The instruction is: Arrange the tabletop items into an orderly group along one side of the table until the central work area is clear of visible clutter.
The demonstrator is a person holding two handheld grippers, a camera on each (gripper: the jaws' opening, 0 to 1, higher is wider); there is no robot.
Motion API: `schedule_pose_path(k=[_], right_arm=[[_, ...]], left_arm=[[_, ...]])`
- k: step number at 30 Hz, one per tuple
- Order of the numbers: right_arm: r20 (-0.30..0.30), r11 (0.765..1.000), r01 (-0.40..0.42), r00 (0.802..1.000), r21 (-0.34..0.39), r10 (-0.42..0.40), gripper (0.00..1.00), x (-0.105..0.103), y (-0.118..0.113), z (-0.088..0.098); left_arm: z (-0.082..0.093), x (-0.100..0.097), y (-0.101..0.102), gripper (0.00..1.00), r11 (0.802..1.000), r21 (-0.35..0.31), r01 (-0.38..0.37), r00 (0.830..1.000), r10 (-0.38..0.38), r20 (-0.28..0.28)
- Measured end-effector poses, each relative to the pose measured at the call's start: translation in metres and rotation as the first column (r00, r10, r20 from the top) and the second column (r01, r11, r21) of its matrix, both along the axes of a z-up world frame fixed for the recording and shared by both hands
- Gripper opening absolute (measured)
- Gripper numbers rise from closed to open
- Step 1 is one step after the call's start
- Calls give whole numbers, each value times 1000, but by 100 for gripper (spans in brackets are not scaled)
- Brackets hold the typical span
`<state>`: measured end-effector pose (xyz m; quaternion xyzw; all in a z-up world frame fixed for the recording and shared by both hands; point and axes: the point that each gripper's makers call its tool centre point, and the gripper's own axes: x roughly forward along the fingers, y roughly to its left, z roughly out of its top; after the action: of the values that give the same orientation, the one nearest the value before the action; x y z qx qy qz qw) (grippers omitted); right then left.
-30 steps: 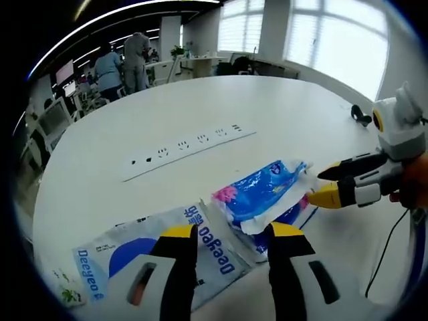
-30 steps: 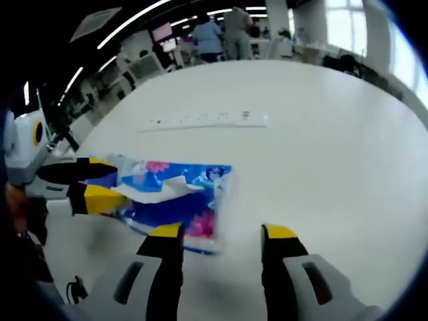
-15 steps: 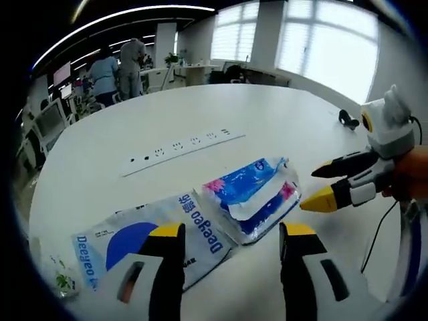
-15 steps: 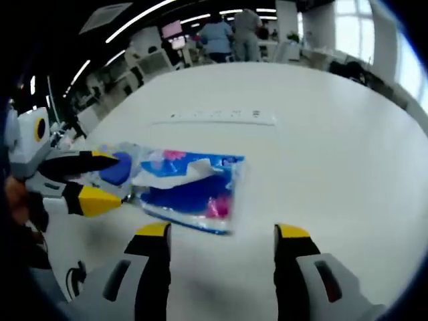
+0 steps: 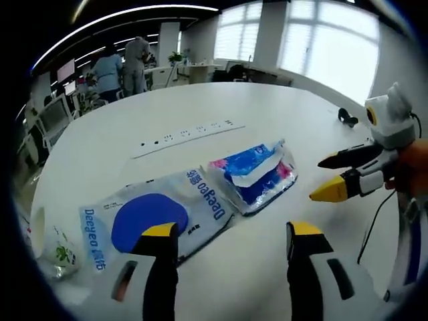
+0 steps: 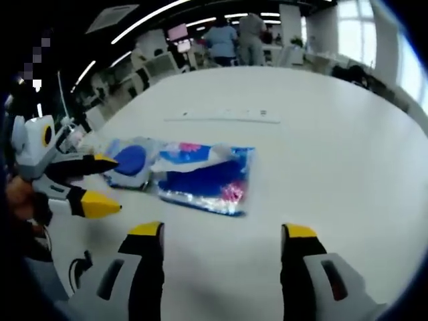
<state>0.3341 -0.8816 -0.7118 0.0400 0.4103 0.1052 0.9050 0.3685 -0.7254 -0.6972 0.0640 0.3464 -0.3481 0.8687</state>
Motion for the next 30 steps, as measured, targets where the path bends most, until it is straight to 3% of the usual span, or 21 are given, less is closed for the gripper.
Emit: schedule_pose_path(k=[17,30], right_arm=[[12,999,-46,999,-4,46,85,-26,15,2],[13,998,-63,998,6,63,93,-52,25,2]], left_arm=[[4,-29,9,78,997,-26,66,998,-66,6],[4,-46,21,86,997,-50,59,998,-60,-3]])
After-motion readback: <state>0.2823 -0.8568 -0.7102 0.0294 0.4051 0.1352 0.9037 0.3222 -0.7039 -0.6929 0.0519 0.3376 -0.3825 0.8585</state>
